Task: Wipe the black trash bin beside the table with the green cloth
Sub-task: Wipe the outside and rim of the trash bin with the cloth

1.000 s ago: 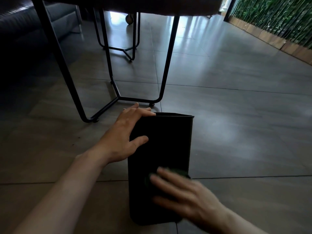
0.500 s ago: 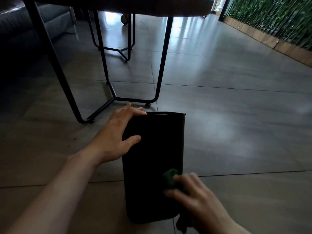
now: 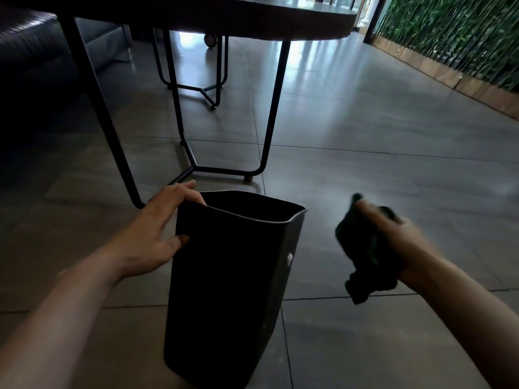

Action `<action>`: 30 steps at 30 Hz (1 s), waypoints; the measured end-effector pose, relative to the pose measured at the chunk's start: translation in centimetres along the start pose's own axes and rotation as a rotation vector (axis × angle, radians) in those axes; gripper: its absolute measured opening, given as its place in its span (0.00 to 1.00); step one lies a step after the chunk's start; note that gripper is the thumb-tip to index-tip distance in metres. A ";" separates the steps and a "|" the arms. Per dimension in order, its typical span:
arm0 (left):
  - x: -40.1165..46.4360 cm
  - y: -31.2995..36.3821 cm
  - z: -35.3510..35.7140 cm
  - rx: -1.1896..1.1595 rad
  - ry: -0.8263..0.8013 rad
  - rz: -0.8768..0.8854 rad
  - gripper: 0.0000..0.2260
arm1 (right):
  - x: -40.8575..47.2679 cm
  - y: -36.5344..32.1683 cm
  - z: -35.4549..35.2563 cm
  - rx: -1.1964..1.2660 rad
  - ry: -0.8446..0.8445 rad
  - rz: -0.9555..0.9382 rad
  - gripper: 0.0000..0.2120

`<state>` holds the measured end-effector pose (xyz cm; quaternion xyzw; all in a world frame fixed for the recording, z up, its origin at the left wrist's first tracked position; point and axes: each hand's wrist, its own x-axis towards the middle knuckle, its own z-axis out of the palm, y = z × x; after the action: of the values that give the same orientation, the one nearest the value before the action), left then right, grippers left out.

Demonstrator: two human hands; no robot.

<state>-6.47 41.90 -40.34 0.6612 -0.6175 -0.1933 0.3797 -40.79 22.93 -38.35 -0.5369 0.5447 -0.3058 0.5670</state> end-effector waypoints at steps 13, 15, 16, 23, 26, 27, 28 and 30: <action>-0.4 -0.7 -0.1 -0.004 0.048 -0.116 0.24 | 0.9 0.2 4.7 -1.335 -0.377 -0.691 0.11; -0.3 -1.1 0.1 0.006 0.100 -0.149 0.21 | 0.2 0.0 5.1 -1.318 -0.348 -0.731 0.10; -0.3 -1.2 0.2 -0.001 0.119 -0.168 0.20 | -0.1 -0.3 5.4 -1.327 -0.325 -0.760 0.11; 0.6 0.7 1.6 -0.077 0.188 -0.099 0.21 | -1.0 -3.0 7.9 -1.480 -0.226 -0.718 0.13; 0.5 2.2 3.0 0.008 0.066 0.017 0.20 | -1.1 -2.3 8.0 -1.484 -0.176 -0.664 0.15; 0.4 2.5 3.4 0.072 -0.001 0.041 0.25 | -1.1 -2.0 8.0 -1.485 -0.153 -0.664 0.16; 0.4 2.6 3.8 0.141 -0.073 0.046 0.30 | -1.1 -1.7 8.0 -1.482 -0.127 -0.667 0.16; 0.5 2.5 4.4 0.282 -0.163 0.024 0.37 | -1.3 -1.3 8.1 -1.453 -0.072 -0.686 0.16</action>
<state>-11.27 40.34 -41.18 0.6826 -0.6752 -0.1530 0.2340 -33.13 26.04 -38.14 -0.9186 0.3935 -0.0145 -0.0325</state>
